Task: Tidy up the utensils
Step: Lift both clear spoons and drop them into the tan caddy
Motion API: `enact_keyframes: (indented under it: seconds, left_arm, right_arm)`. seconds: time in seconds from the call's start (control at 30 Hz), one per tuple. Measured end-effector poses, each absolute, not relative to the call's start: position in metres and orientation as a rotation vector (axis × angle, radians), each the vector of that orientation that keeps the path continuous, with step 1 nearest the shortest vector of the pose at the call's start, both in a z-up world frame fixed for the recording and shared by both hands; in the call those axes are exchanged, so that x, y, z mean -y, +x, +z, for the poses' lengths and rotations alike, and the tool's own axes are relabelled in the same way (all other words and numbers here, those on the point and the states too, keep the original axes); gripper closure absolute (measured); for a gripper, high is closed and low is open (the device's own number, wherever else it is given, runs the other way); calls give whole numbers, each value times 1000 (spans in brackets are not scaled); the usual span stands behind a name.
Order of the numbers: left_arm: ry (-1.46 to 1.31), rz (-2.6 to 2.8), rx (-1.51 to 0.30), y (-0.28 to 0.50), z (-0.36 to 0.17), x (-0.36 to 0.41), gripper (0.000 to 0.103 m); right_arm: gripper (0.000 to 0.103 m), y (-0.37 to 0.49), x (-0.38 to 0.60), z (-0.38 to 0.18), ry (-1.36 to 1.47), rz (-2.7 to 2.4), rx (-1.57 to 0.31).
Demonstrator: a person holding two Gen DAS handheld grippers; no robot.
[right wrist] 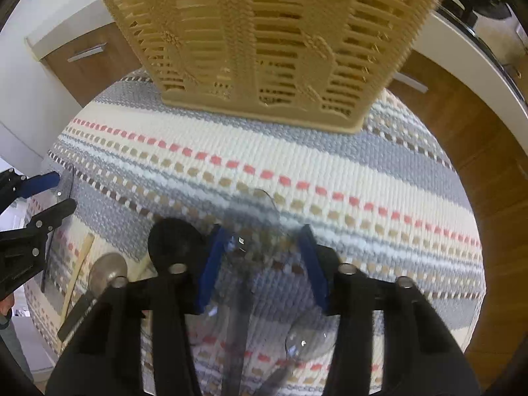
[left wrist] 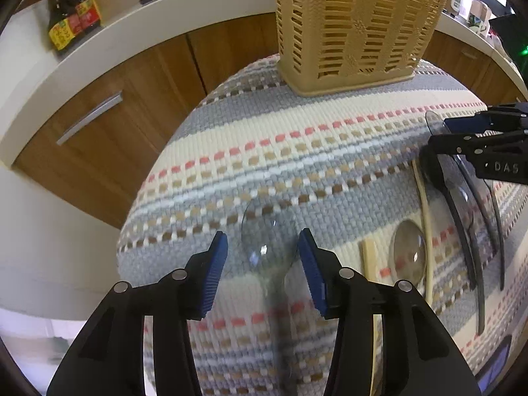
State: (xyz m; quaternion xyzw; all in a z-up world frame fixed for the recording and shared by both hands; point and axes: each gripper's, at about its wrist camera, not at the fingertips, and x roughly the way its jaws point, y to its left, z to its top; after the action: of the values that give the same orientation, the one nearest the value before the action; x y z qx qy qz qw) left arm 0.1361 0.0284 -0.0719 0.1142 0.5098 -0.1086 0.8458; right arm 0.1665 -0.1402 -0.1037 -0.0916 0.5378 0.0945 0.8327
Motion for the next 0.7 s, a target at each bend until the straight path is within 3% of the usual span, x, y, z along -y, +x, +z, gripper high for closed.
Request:
enact_keyframes:
  seconds: [0.07, 0.1, 0.13, 0.37, 0.7]
  left_arm:
    - [238, -236, -1080, 142, -71, -25, 61]
    - [232, -245, -1082, 144, -71, -22, 71]
    - [223, -259, -1087, 145, -70, -21, 72]
    - [121, -298, -958, 130, -35, -21, 73]
    - [-43, -514, -665, 117, 86, -12, 72]
  right_arm:
    - [72, 169, 135, -103, -197, 204, -1138]
    - [72, 170, 134, -102, -200, 205, -1131]
    - [72, 169, 133, -100, -210, 206, -1115]
    - [73, 133, 148, -58, -163, 283, -977]
    - [73, 90, 193, 67, -3, 352, -626]
